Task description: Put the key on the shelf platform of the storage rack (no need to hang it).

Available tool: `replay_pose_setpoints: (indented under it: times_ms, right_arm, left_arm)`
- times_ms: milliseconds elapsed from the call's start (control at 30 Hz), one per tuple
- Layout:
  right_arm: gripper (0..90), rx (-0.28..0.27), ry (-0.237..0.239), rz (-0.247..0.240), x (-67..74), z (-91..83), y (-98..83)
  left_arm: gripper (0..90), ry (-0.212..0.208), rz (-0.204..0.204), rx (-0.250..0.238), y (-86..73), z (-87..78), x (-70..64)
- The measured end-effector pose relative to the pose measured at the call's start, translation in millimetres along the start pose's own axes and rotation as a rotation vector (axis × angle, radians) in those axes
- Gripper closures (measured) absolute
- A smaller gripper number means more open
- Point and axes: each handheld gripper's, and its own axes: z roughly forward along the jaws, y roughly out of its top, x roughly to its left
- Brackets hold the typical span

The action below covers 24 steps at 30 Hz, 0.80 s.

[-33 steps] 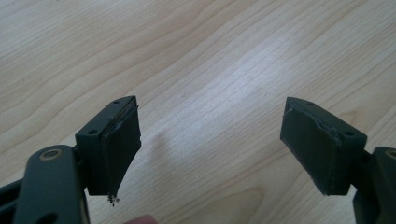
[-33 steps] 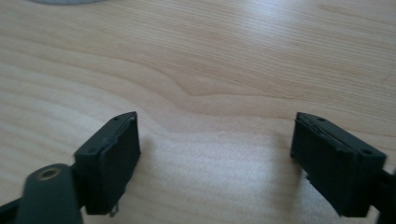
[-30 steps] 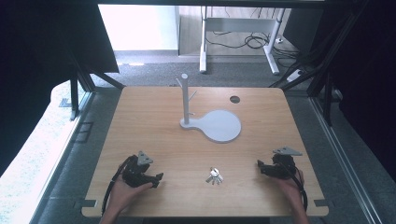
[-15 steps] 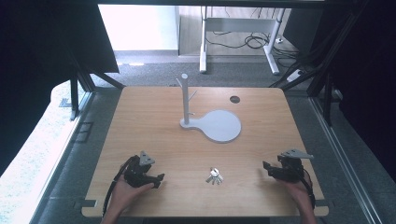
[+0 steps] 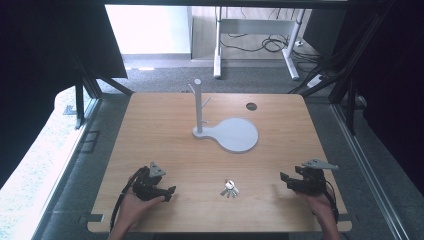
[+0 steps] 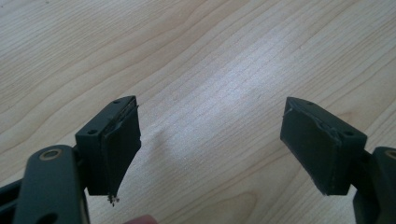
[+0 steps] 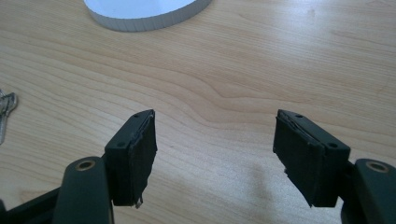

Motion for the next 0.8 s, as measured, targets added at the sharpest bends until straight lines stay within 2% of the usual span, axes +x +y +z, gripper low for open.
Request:
replay_pose_setpoints:
  times_ms: [300,533,667,800]
  right_arm:
    - [32.8,0.019,0.000,-0.018,9.3,-6.5,7.5]
    - [35.8,0.040,0.042,-0.064,22.0,-7.8,20.2]
    - [36.1,0.065,0.052,-0.087,27.8,-7.1,28.2]
    - [37.3,0.117,0.072,-0.130,36.7,-6.9,37.5]
  left_arm:
    - [20.5,-0.001,0.000,0.004,0.1,1.0,-1.1]
    - [20.5,-0.004,-0.008,-0.011,0.3,-4.0,0.8]
    - [20.5,-0.010,-0.004,-0.014,1.0,-4.5,-1.2]
    - [20.5,-0.010,0.001,-0.014,1.3,-4.9,-1.0]
